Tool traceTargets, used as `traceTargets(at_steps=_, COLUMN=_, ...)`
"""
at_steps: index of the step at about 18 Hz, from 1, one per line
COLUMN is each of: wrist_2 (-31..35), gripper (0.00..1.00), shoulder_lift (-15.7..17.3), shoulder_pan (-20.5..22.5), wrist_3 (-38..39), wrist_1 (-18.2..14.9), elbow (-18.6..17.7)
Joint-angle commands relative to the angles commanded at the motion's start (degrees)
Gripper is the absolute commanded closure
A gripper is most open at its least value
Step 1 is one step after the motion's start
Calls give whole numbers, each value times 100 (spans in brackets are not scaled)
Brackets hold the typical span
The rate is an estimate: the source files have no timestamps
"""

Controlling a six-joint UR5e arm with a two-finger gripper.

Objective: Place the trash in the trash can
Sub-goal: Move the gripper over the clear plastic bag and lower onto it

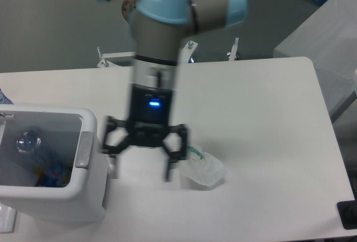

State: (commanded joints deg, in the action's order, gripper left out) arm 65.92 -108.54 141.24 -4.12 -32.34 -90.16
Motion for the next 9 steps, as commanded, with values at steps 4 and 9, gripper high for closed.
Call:
traceTargets(at_steps=4, wrist_2=148, gripper=0, shoulder_lift=-53, shoulder_pan=255, wrist_3=-325, wrist_1=-17, elbow=-510)
traceTargets(at_steps=9, wrist_2=1009, gripper=0, shoulder_lift=-71, shoulder_pan=370, wrist_3=-624, wrist_1=-272, elbow=-1116)
